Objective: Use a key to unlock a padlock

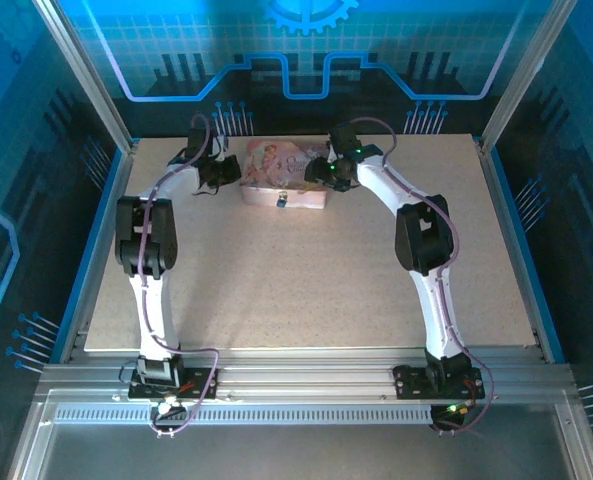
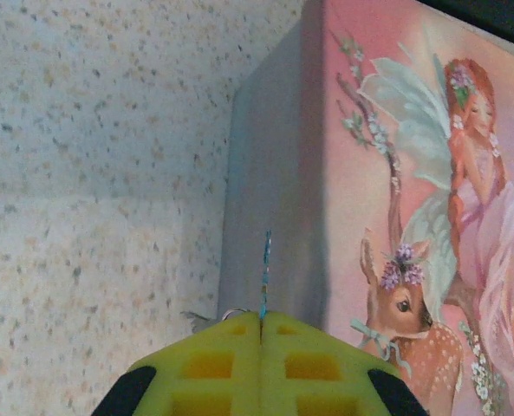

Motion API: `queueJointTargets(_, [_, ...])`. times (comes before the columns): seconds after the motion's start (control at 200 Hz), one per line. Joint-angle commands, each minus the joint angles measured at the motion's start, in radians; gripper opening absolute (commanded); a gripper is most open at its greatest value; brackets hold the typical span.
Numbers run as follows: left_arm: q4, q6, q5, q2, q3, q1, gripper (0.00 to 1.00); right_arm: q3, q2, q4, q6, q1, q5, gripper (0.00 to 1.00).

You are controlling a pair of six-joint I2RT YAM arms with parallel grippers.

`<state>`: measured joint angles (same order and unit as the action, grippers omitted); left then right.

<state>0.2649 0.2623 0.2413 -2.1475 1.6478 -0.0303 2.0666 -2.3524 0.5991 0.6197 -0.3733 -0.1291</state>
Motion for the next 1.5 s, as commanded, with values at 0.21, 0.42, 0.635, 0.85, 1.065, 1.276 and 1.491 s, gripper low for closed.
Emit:
queueJointTargets(0.21, [-0.085,0.026,0.080,0.260,-0.395,-0.072,0.00,-0.393,0.234,-0.045,-0.020,-0.098,0.004,0.62])
queueJointTargets(0.42, [-0.135,0.051,0.059,0.408,-0.598,-0.079,0.00,-0.563,0.366,-0.062,0.007,-0.136,0.079,0.67])
queueJointTargets(0.635, [-0.046,0.068,0.000,0.496,-0.649,-0.030,0.00,-0.594,0.494,-0.031,0.008,-0.127,0.132,0.72])
queueJointTargets(0.85, [-0.012,0.060,-0.025,0.657,-0.730,0.017,0.00,-0.678,0.653,-0.006,0.014,-0.151,0.235,0.74])
queueJointTargets(1.065, [0.119,0.003,-0.017,0.882,-0.776,0.017,0.00,-0.814,0.736,-0.050,0.089,-0.383,0.500,0.72])
queueJointTargets(1.276, [0.211,0.024,0.053,1.115,-0.810,0.006,0.00,-0.756,0.543,-0.142,0.200,-0.584,0.644,0.60])
queueJointTargets(1.491, [0.277,0.031,0.100,1.250,-0.860,-0.006,0.00,-0.668,0.383,-0.200,0.270,-0.611,0.774,0.56])
